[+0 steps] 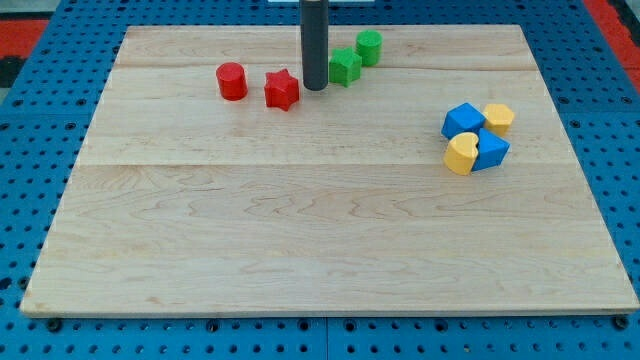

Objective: Move the red star and the red circle towards top left

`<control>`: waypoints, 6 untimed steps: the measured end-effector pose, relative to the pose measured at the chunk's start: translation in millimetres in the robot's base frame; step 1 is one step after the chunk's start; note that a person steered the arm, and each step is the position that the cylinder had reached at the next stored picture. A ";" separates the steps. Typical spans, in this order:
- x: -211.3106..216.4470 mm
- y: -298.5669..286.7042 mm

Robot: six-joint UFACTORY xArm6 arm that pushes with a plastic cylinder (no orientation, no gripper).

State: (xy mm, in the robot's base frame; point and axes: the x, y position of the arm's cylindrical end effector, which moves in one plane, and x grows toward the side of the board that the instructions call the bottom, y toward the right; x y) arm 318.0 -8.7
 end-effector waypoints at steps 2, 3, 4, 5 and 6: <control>2.3 -50.9; 2.8 -94.9; 9.8 -107.6; 9.8 -108.2; 9.8 -115.2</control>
